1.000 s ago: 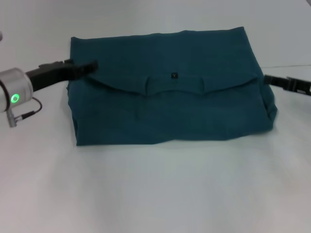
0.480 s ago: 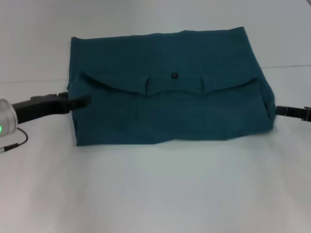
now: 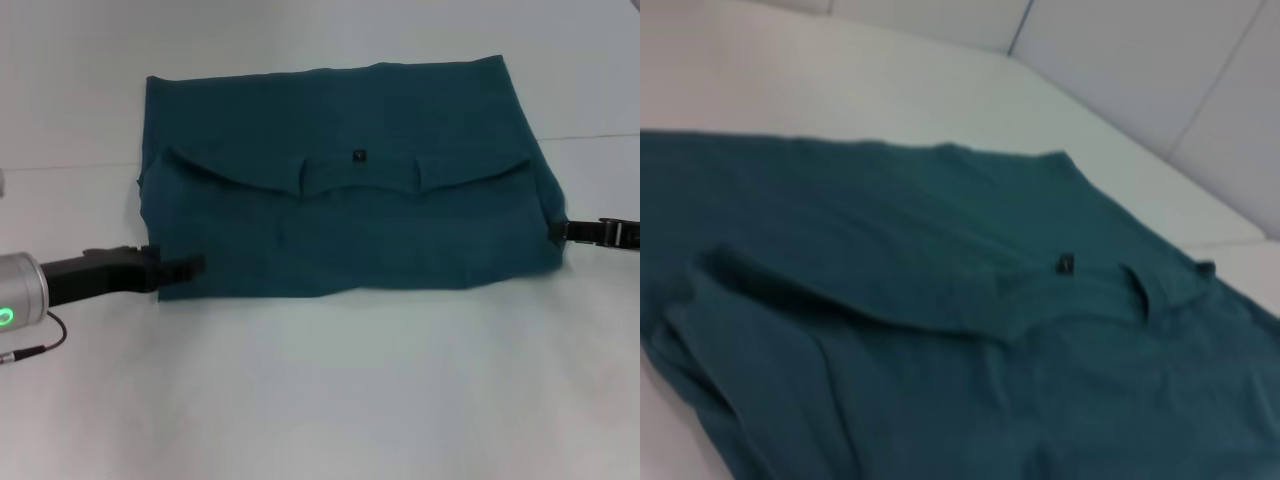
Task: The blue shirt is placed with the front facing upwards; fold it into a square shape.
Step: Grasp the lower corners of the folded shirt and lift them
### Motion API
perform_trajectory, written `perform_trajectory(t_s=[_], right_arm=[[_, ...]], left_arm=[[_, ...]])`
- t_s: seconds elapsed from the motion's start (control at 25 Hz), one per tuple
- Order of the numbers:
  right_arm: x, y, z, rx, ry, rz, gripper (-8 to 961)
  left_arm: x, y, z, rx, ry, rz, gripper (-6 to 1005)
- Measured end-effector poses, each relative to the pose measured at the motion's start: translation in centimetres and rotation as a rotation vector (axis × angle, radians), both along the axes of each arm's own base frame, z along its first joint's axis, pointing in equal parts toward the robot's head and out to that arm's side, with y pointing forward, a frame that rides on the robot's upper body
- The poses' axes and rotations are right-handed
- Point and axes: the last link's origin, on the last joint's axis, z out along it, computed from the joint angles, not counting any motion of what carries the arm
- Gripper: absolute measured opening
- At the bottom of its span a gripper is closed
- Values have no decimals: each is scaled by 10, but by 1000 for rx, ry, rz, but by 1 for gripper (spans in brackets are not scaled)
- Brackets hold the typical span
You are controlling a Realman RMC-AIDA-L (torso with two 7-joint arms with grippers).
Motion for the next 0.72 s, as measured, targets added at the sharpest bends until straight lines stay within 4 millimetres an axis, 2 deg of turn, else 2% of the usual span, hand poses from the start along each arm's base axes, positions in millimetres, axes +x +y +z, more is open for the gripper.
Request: perform_trajectory(t_s=[0.44,0.72], right_arm=[[-10,11,-27,-22,-38,-12,579],[-12,11,-35,-25,-29,-19,580]], left_arm=[[-1,-2,-3,-8,8,5,823],[1,1,-2,-6,12,-1,823]])
